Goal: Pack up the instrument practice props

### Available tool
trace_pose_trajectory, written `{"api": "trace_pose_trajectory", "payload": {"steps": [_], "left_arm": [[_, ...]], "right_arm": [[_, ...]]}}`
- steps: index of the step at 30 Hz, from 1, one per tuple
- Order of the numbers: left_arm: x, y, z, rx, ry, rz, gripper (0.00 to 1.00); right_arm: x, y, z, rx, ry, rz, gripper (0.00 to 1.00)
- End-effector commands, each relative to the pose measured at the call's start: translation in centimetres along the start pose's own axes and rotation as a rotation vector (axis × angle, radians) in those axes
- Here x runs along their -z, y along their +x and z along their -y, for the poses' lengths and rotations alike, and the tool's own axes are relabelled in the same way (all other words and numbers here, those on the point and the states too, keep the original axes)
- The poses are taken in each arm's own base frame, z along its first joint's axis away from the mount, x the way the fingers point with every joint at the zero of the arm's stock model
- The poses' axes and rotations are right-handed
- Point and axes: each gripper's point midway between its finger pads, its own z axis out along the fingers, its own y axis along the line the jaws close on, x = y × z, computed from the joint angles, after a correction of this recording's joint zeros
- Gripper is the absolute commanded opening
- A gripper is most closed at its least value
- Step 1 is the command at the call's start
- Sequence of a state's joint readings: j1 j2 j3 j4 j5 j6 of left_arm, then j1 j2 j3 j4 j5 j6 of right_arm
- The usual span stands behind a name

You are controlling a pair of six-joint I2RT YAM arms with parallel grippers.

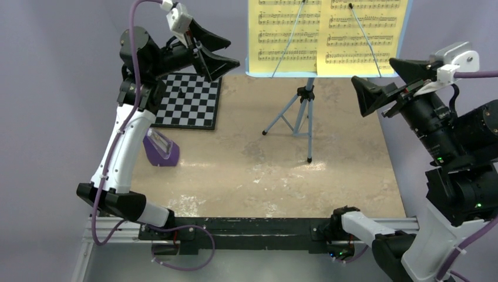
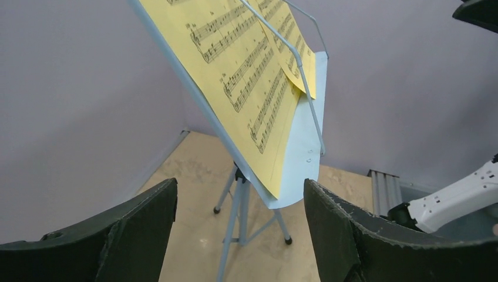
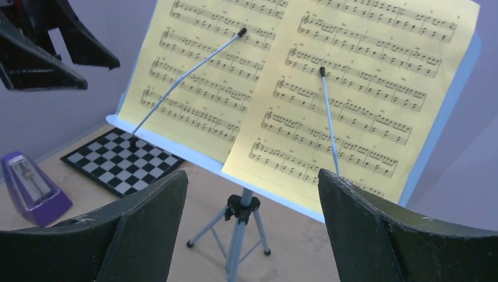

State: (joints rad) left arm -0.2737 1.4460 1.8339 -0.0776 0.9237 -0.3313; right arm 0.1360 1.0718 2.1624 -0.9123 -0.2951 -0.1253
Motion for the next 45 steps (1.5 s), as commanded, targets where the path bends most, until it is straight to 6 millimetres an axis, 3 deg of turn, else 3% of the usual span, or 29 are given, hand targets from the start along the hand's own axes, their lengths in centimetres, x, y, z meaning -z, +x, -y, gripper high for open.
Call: {"api": "trace_pose_trajectory", "payload": {"steps": [1,6,10,13,17,19,23,27,30,33,41,45], "left_arm": [[-0.4,0.1,3.2,0.061,0.117,-0.001,0.81],[-0.5,-0.1,2.8,0.029,0.087,0.057,0.61],[0.8,-1.8,4.9,0.001,0.098,0.09,0.46],[1.7,-1.0,6.0,0.05,0.106,0.071,0.45],[1.3,0.5,5.8,0.142,0.09,0.059,0.47],[0.9,0.8,5.7,0.155,0.092,0.061,0.52],[0.5,1.4,5.3,0.138,0.101,0.045,0.66],[0.4,2.2,5.4,0.054,0.15,-0.017,0.72],[1.0,3.7,5.4,0.007,0.161,-0.107,0.76],[1.5,3.9,6.0,0.0,0.179,-0.15,0.78],[2.1,3.6,4.7,-0.105,0.09,-0.205,0.8],[1.7,2.6,3.8,-0.126,0.054,-0.194,0.81]], "right_arm": [[-2.6,0.4,2.3,-0.02,0.087,-0.016,0.86],[-2.7,2.3,1.7,0.022,0.047,-0.053,0.85],[-2.1,4.5,1.3,0.007,0.042,-0.112,0.86],[-1.7,5.4,1.5,0.03,0.052,-0.134,0.86],[-2.2,5.5,1.0,0.02,0.02,-0.133,0.87],[-2.8,5.3,-0.8,-0.013,-0.087,-0.127,0.88],[-4.3,2.1,-3.5,-0.141,-0.254,-0.067,0.9],[-6.7,0.1,-5.5,-0.306,-0.392,-0.038,0.91],[-8.6,0.3,-6.9,-0.441,-0.487,-0.053,0.91],[-10.3,1.3,-8.0,-0.536,-0.568,-0.077,0.9],[-13.7,1.1,-9.6,-0.641,-0.734,-0.059,0.93],[-14.0,0.5,-11.3,-0.621,-0.847,-0.037,0.94]]}}
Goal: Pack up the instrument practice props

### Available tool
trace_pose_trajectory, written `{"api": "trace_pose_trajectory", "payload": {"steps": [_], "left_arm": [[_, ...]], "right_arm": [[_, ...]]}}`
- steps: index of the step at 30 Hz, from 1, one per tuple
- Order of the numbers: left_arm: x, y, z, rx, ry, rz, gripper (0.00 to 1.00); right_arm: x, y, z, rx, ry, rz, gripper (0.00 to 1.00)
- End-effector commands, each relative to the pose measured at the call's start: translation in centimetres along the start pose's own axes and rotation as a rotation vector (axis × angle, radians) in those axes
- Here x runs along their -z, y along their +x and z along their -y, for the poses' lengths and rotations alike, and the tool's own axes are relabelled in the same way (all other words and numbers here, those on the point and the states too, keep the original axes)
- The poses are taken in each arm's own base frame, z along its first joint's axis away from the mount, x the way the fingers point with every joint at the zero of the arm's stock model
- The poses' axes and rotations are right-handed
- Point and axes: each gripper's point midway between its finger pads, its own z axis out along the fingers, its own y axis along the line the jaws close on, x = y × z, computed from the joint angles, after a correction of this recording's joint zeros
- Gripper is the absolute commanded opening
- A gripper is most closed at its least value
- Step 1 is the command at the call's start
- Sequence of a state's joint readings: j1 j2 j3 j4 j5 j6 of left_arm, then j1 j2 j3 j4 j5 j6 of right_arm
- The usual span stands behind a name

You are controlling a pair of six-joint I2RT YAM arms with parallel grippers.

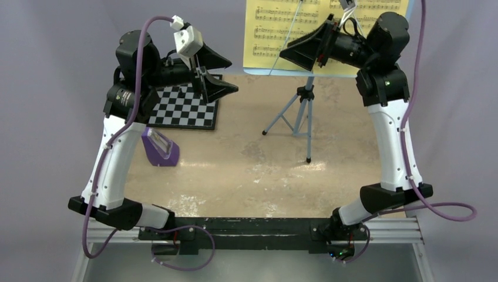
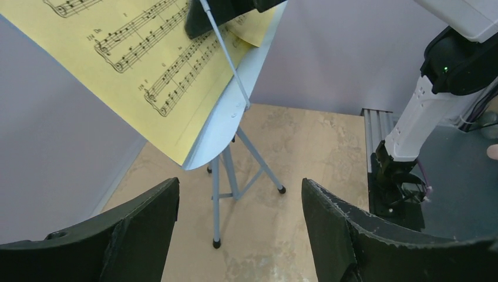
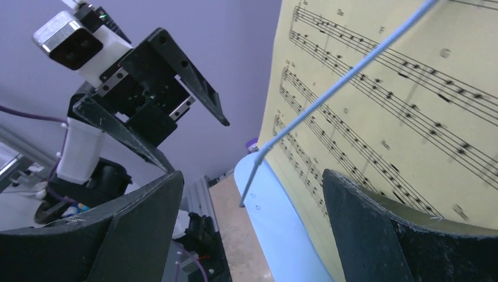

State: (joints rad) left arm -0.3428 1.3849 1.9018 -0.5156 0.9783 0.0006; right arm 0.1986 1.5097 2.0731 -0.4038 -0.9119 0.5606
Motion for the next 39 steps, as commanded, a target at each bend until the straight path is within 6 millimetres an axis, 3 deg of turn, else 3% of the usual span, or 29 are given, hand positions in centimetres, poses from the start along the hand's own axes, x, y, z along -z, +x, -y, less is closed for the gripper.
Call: {"api": "trace_pose_trajectory", "payload": {"steps": [1,5,11,16,23,33,39], "left_arm": [[0.0,-0.8,-1.6,-0.045,-0.064,-0.006,0.81],[-0.8,-1.6,-2.8,-0.005,-0.074,0.025,0.81],[-1.9,-2.9,-6.1,0.05,-0.174,0.087,0.81],[-3.1,-4.2,-6.6,0.048,-0.133,0.123,0.7],[-2.6,-7.1,-5.3,-0.025,-0.106,0.184,0.69],[-1.4,-8.4,-3.2,-0.064,-0.109,0.207,0.62],[0.1,-9.9,-3.3,-0.135,-0.198,0.237,0.83]], "right_arm": [[-0.3,-1.5,-5.6,0.102,-0.218,0.022,0.94],[-0.4,-0.7,-6.8,0.12,-0.272,0.006,0.95],[0.5,0.0,-8.0,0.157,-0.292,-0.002,0.93],[1.3,0.8,-9.3,0.189,-0.316,-0.019,0.92],[1.5,1.3,-9.4,0.21,-0.309,-0.024,0.91],[1.2,1.0,-9.4,0.224,-0.31,-0.025,0.91],[1.3,1.2,-9.4,0.232,-0.311,-0.028,0.91]]}}
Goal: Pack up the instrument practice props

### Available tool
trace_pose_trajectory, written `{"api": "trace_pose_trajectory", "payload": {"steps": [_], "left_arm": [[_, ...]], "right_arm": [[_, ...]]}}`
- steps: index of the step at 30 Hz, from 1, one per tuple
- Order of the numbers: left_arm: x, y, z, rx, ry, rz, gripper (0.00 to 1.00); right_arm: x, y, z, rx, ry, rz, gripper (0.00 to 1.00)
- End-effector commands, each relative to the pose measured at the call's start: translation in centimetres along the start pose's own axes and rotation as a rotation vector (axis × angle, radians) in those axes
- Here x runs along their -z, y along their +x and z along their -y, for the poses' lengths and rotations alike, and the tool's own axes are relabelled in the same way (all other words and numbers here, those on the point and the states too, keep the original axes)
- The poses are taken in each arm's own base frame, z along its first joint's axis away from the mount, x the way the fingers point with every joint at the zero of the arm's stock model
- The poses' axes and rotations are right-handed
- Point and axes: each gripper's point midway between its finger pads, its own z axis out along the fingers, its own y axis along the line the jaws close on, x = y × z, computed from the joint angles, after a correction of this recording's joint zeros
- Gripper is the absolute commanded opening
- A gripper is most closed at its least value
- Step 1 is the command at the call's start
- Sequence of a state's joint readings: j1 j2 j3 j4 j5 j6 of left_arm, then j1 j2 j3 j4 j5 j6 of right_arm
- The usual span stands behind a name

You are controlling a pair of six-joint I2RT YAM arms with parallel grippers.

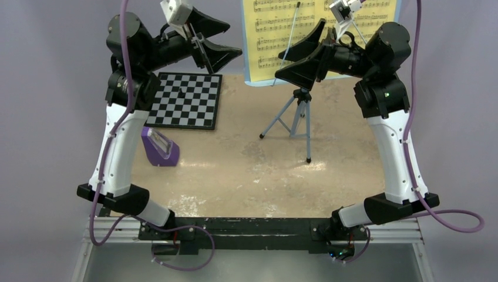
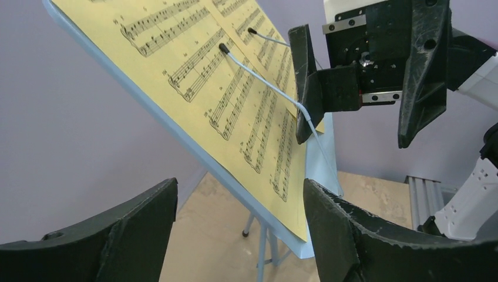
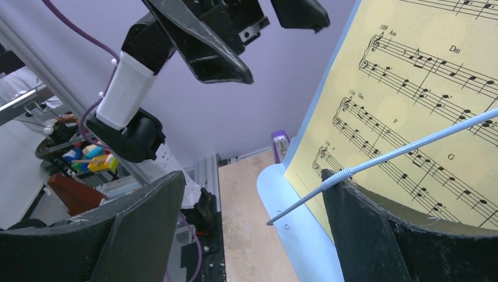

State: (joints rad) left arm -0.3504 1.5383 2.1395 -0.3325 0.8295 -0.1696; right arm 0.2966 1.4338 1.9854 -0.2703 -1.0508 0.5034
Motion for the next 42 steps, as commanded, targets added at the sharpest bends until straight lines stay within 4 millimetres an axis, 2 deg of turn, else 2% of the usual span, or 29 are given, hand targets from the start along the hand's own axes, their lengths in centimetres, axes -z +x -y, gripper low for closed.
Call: {"api": "trace_pose_trajectory", "payload": {"steps": [1,3,5,14,16,24,27,32,34,38,39,40,42], "left_arm": [[1.3,-3.6,0.3,-0.122,-0.07,0.083,0.86],[0.9,-4.3,-0.7,-0.162,-0.105,0.125,0.95],[0.2,-4.5,-1.5,-0.184,-0.103,0.15,0.98],[-2.2,-7.0,-5.0,-0.269,-0.154,0.237,0.99],[-2.4,-8.3,-5.4,-0.318,-0.165,0.28,1.0],[-3.6,-11.5,-6.3,-0.482,-0.184,0.408,1.0],[-4.1,-11.4,-6.5,-0.479,-0.192,0.421,1.0],[-4.5,-11.3,-3.7,-0.447,-0.113,0.424,1.0],[-4.4,-11.1,-3.2,-0.425,-0.113,0.413,1.0],[-3.4,-9.9,-5.3,-0.296,-0.328,0.377,0.99],[-3.1,-9.5,-5.5,-0.273,-0.373,0.367,1.0],[-3.1,-8.0,-5.7,-0.252,-0.399,0.336,1.0],[-2.5,-7.1,-5.4,-0.226,-0.432,0.313,1.0]], "right_arm": [[0.6,-1.1,-3.0,0.088,-0.065,0.011,0.91],[0.6,-1.0,-3.1,0.09,-0.068,0.007,0.91],[0.7,-0.8,-3.3,0.091,-0.069,0.002,0.91],[0.9,-0.2,-3.6,0.094,-0.076,-0.02,0.9],[1.0,-0.1,-3.5,0.094,-0.074,-0.022,0.9],[1.1,0.3,-3.6,0.094,-0.074,-0.033,0.9],[1.1,0.5,-3.7,0.097,-0.078,-0.039,0.89],[1.1,0.6,-3.6,0.098,-0.074,-0.043,0.89],[1.0,0.7,-3.5,0.101,-0.076,-0.044,0.89],[1.0,0.6,-3.5,0.105,-0.076,-0.043,0.89],[1.0,0.6,-3.5,0.106,-0.077,-0.043,0.89],[1.0,0.6,-3.5,0.108,-0.076,-0.042,0.88],[1.0,0.7,-3.5,0.107,-0.074,-0.041,0.88]]}}
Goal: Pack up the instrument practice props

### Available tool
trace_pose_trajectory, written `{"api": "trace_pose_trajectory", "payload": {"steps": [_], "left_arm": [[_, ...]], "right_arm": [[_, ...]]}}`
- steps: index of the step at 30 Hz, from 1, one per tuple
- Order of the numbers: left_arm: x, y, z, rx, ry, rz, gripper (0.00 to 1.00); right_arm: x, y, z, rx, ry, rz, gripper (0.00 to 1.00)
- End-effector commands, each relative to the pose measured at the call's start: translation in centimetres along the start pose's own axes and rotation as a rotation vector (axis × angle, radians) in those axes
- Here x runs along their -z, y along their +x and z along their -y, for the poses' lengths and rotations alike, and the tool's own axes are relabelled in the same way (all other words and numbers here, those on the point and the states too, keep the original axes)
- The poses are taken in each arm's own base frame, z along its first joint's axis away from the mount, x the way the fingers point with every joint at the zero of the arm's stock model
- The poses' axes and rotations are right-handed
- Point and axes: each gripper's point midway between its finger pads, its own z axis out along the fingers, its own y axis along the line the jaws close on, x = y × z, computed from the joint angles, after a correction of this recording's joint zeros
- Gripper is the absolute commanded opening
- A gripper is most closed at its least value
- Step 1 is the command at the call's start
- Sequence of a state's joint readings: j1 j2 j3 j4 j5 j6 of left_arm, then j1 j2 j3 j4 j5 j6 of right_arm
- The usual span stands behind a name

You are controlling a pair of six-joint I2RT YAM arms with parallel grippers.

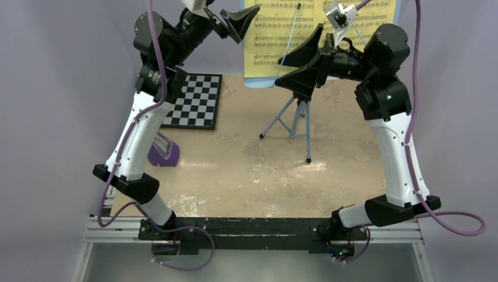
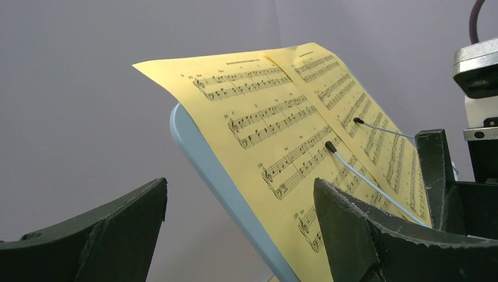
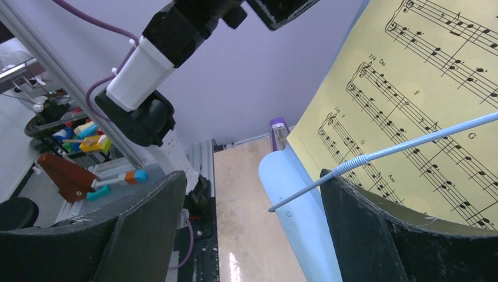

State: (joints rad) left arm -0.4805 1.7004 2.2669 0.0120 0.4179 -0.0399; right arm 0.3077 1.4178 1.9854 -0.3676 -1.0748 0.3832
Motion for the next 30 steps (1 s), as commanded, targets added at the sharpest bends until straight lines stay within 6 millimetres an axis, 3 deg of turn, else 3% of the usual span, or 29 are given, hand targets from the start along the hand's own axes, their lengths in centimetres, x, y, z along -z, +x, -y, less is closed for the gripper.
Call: {"api": "trace_pose_trajectory", "payload": {"steps": [1,6,13,21,30], "left_arm": [[2.6,-0.5,-0.5,0.028,-0.167,-0.049,1.0],[4.6,1.0,0.9,0.079,-0.176,-0.141,1.0],[7.4,2.1,0.4,0.08,-0.262,-0.237,1.0],[5.5,3.6,3.6,0.176,-0.171,-0.237,1.0],[5.9,6.8,1.5,0.183,-0.33,-0.323,1.0]], "right_arm": [[0.7,-0.8,-2.8,0.061,-0.055,0.009,0.88],[0.6,-0.8,-2.8,0.062,-0.053,0.01,0.88],[0.6,-0.8,-2.6,0.065,-0.047,0.012,0.88],[0.4,-0.8,-2.3,0.059,-0.046,0.013,0.88],[0.6,-0.8,-2.6,0.07,-0.047,0.011,0.88]]}}
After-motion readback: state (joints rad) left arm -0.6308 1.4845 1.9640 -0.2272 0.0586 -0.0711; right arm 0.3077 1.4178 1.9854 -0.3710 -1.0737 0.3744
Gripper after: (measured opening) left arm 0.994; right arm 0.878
